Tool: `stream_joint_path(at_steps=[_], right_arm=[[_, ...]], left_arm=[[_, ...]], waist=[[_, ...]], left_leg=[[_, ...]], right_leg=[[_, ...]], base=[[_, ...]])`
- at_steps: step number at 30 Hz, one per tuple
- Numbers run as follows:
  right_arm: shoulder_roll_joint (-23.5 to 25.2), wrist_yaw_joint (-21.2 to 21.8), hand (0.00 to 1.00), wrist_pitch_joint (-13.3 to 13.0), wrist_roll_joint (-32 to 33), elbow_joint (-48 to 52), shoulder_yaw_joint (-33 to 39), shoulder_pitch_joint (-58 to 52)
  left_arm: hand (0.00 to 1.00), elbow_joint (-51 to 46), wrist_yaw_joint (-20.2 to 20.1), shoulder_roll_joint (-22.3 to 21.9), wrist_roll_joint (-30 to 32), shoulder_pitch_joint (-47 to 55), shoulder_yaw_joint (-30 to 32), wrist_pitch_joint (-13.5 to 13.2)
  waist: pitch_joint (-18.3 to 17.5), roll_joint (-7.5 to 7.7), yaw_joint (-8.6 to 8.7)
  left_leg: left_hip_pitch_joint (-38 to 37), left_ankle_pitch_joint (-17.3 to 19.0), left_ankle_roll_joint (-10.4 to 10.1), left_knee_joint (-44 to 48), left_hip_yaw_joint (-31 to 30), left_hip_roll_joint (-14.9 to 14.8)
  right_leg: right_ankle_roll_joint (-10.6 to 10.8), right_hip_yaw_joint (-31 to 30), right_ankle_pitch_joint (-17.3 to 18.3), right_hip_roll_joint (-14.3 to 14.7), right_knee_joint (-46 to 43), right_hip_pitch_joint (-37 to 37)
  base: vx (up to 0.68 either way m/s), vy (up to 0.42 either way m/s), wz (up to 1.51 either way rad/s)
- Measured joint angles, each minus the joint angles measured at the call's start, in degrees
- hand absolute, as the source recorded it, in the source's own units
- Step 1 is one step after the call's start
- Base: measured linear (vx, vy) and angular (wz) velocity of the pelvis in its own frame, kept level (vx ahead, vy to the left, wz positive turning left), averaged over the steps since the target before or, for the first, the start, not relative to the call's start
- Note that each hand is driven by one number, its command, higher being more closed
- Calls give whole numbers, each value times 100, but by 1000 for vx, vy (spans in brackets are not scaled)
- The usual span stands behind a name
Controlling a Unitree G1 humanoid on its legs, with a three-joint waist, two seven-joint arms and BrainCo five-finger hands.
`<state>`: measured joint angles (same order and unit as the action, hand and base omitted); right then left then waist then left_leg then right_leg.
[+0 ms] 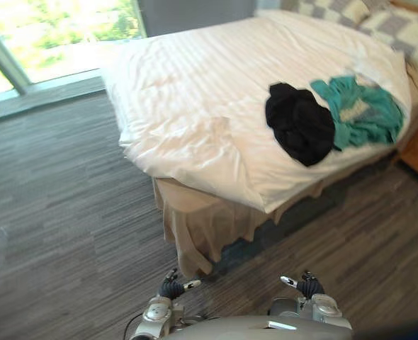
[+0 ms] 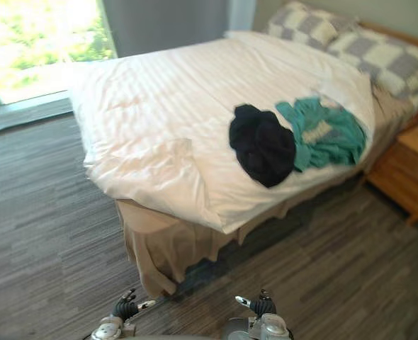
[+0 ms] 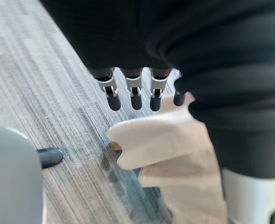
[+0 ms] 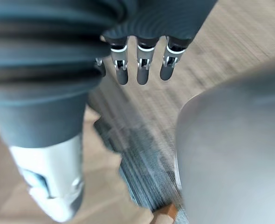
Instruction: Tidy the bed and pick cloth on bed and put in laundry
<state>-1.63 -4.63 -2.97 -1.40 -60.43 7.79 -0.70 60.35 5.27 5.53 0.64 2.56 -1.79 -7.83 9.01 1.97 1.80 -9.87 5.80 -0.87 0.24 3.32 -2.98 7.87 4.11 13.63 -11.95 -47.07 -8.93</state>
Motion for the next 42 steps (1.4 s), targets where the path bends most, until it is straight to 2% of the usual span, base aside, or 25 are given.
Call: stream_joint_path(at_steps=[1, 2, 3, 4, 5, 6, 7, 8, 11, 14, 15, 19, 22, 26, 30, 35, 37, 42], right_arm=[[-10, -4, 0, -1, -2, 6, 13, 62], [-30, -6, 0, -2, -4, 26, 15, 62], [-33, -7, 0, 2, -4, 25, 14, 62], [-9, -6, 0, 4, -2, 25, 19, 2], [27, 4, 0, 0, 16, 23, 61, -26], [4, -5, 0, 14, -4, 8, 126, -10], [-53, -4, 0, 22, -3, -41, 89, -7], [-91, 1, 0, 14, 6, -31, 89, 9], [-117, 3, 0, 16, 3, -127, 46, 17], [-112, -2, 0, 18, 6, -234, 48, -12], [-101, -4, 0, 17, 15, -256, 53, -28], [-74, 29, 0, 16, 26, -366, 85, -33], [-83, 84, 0, 25, 32, -428, 201, -59], [-228, 218, 0, 58, 36, -570, 470, -196], [-347, 228, 0, 134, 63, -637, 533, -338], [-383, 226, 0, 134, 212, -606, 532, -557], [-390, 223, 0, 134, 280, -557, 531, -637], [-381, 227, 0, 132, 310, -355, 529, -850]], left_arm=[[0, 8, -1, -38, 1, 4, 48, 12], [0, 5, -1, -81, 1, 1, 127, 16], [0, -1, -2, -92, 1, -13, 185, 15], [0, -4, -2, -52, -1, 14, 246, 7], [0, 7, -7, 12, 3, 1, 269, 4], [0, 45, -15, -99, 2, -62, 376, -14], [0, 44, -16, -175, 2, -58, 480, -32], [0, 51, -11, -297, -2, 19, 694, -27], [0, 38, -12, -387, -34, 158, 901, -30], [0, 41, -5, -408, -311, 202, 1215, -31], [0, 52, -2, -401, -471, 206, 1342, -29], [0, 74, 5, -268, -1174, 332, 1977, -6], [0, 72, 12, 24, -1847, 284, 2692, -9], [0, 65, 142, 776, -3054, -10, 3692, -99], [0, 26, 270, 1306, -3681, -306, 4140, -226], [0, -781, 599, 1875, -3766, -838, 4036, -495], [0, -1454, 750, 2054, -3482, -949, 3665, -592], [0, -3410, 1021, 2081, -2127, -1073, 2477, -740]], waist=[[33, -79, 42], [39, -148, 54], [42, -155, 49], [11, -10, 54], [21, 84, 59], [27, 36, 37], [26, -50, -34], [28, -242, -1], [-26, -325, 22], [-117, -270, -89], [-136, -206, -131], [-226, -52, -129], [-288, 38, -131], [-324, 58, -139], [-313, 41, -144], [-363, -12, -157], [-364, -43, -174], [-404, -145, -177]], left_leg=[[21, 12, -31, 7, -157, -118], [88, 48, -88, 60, -299, -257], [124, 78, -137, 100, -384, -300], [251, 142, -238, 149, -507, -216], [272, 196, -318, 156, -622, -127], [208, 191, -368, 125, -614, -229], [196, 206, -393, 135, -346, -350], [173, 174, -499, 95, -305, -530], [45, 140, -576, -22, -328, -680], [-55, 163, -615, -89, -202, -740], [-112, 164, -616, -124, -193, -720], [-120, 164, -616, -79, -75, -538], [-121, 165, -615, 14, -69, -371], [-106, 166, -613, 67, -78, -288], [-81, 166, -612, 66, -79, -261], [102, 160, -601, 79, -90, -256], [121, 145, -577, 80, -90, -256], [178, 135, -509, 115, -91, -181]], right_leg=[[-90, -26, 121, 122, 652, -45], [-95, -199, 119, 339, 1590, -9], [-115, -354, 70, 441, 2082, 65], [-50, -722, -143, 510, 3088, 256], [142, -866, -507, 496, 3251, 328], [54, -770, -434, 561, 3189, 390], [44, -609, -424, 600, 3194, 414], [-4, -314, -408, 691, 3269, 623], [-78, -107, -456, 823, 3477, 919], [-128, -18, -490, 876, 3743, 1171], [-110, -26, -507, 865, 3848, 1228], [-42, -9, -722, 717, 4252, 1487], [5, 21, -776, 545, 4396, 1618], [10, 159, -887, 456, 4496, 1754], [14, 164, -911, 424, 4512, 1737], [14, 175, -964, 424, 4533, 1581], [2, 168, -1065, 433, 4580, 1569], [-33, 149, -1217, 375, 4618, 1540]], base=[[199, -120, 66], [181, -166, 67], [176, -248, 80], [140, -249, 83], [163, -262, 98], [170, -181, 64], [285, -209, 79], [236, -142, 62], [225, -108, 48], [170, -18, 15], [134, 27, -3], [88, 59, 5], [67, 75, 10], [26, 32, 17], [-9, -4, 2], [-46, -25, 2], [-70, -17, -3], [-62, 6, 1]])
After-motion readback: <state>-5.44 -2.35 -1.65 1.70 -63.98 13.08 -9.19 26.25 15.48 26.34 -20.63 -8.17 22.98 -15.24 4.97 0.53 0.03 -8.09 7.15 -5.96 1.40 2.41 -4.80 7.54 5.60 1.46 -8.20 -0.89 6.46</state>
